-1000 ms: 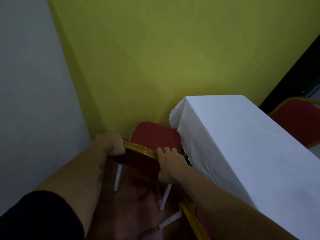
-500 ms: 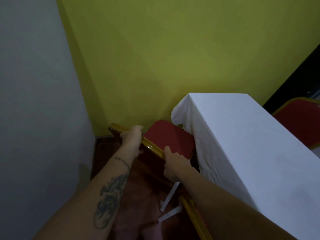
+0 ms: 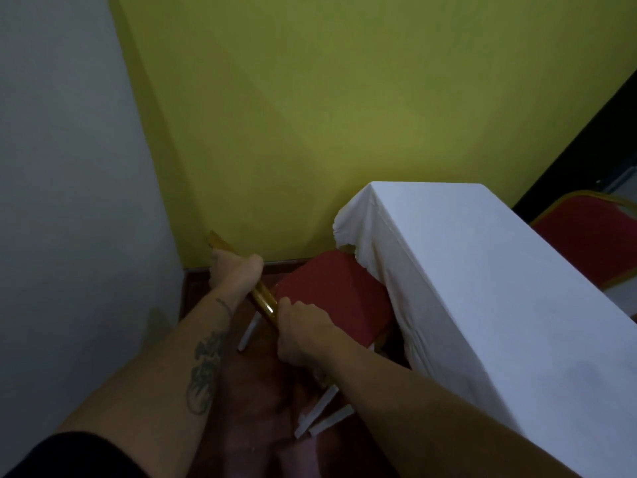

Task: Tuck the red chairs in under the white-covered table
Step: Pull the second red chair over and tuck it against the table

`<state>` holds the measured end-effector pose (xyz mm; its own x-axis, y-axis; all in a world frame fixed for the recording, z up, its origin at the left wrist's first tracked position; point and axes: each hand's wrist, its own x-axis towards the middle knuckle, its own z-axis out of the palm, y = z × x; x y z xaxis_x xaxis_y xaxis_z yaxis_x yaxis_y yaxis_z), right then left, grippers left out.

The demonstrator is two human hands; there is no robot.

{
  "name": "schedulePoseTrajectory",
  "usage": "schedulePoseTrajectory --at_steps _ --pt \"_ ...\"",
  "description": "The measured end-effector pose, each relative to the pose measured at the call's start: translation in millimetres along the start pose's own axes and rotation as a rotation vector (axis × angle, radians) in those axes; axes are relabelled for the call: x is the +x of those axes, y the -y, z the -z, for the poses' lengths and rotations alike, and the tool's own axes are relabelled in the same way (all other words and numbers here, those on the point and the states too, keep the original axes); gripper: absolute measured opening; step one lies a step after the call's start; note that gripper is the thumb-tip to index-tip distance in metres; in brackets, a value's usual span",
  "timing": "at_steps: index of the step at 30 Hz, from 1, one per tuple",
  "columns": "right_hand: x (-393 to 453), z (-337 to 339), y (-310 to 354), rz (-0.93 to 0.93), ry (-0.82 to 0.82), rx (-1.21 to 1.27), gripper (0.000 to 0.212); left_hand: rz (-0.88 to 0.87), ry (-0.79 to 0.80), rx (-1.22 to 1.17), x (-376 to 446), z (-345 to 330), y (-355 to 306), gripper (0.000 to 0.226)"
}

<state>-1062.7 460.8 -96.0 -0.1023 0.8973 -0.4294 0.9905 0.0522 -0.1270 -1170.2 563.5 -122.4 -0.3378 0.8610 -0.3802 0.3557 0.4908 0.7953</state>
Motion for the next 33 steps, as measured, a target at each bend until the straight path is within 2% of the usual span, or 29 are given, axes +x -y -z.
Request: schedulePoseTrajectory --at_steps 3,5,10,15,19,23,27,33 --pt "3 -2 18 0.023 0.034 0.018 0.053 -0.012 -0.015 0.064 7 15 7 0.063" --pt "4 -1 21 0.03 0.057 0.027 0.053 -0.034 0.042 0.091 10 19 10 0.06" --pt "10 2 20 0.045 0.09 0.057 0.057 -0.056 0.168 0.114 21 20 8 0.075" --pt "14 -1 12 0.005 0.032 0.107 0.055 -0.095 0.25 0.087 31 10 -8 0.062" --pt "23 3 7 -0.023 0.02 0.125 0.055 -0.131 0.313 0.086 62 -5 -12 0.074" --pt "34 6 2 -0.027 -0.012 0.158 0.052 -0.166 0.329 0.116 87 -16 -19 0.07" --pt "45 10 -6 -0.045 -0.024 0.221 0.05 -0.18 0.331 0.147 79 -20 -46 0.045" --pt "57 17 -40 -0.125 -0.064 0.27 0.045 -0.228 0.363 0.173 97 -66 -63 0.064"
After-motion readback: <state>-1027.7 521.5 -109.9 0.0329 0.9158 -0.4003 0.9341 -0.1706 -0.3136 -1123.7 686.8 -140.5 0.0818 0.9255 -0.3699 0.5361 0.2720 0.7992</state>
